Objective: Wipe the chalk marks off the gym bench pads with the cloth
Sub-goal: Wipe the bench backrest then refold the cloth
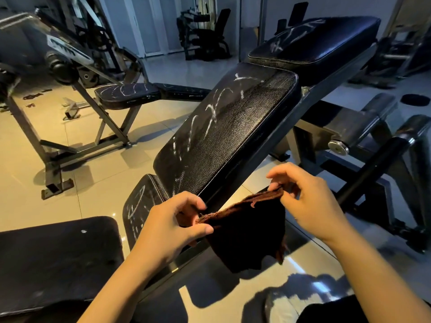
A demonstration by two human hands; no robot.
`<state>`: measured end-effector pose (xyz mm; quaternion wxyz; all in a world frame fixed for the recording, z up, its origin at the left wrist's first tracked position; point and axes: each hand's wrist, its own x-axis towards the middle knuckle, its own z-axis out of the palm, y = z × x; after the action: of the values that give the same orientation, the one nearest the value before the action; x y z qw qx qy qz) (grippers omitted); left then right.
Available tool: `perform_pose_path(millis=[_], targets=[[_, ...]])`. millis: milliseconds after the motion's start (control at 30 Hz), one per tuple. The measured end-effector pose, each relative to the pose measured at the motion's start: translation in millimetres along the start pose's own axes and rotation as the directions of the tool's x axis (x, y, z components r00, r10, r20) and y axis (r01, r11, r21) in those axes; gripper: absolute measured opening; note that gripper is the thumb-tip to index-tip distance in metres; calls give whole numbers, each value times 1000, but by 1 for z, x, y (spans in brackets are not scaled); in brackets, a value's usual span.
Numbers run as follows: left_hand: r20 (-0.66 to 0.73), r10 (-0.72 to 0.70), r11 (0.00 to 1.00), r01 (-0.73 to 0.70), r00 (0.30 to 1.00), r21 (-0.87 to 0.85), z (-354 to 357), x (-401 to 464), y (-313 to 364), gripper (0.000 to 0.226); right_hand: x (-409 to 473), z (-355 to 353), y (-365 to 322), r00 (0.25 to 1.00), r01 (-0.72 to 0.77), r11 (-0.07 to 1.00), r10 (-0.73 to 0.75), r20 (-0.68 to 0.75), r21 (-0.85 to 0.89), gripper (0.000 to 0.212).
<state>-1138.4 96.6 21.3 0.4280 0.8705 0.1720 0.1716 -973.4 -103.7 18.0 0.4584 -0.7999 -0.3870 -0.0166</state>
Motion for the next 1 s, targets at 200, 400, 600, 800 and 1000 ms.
perform_pose_path(millis=[200,400,600,800,1000], targets=[[72,-163,986,165,984,-23,6,4,-14,21,7,11,1,991,-128,987,130,-18,101,54],[-45,-107,993,105,993,-51,3,12,-13,25,19,26,2,960,-210,953,244,-141,219,53],[-386,135,981,-176,913,-75,-34,47,16,31,65,26,-46,885,191,910,2,-466,368,47],[-408,37,997,-7,912,75,-37,76,-32,38,110,86,-34,900,395,685,-423,108,-612,41],[-417,-34,995,71,908,75,-50,66,-59,28,94,114,-33,906,406,436,-307,291,-803,55]])
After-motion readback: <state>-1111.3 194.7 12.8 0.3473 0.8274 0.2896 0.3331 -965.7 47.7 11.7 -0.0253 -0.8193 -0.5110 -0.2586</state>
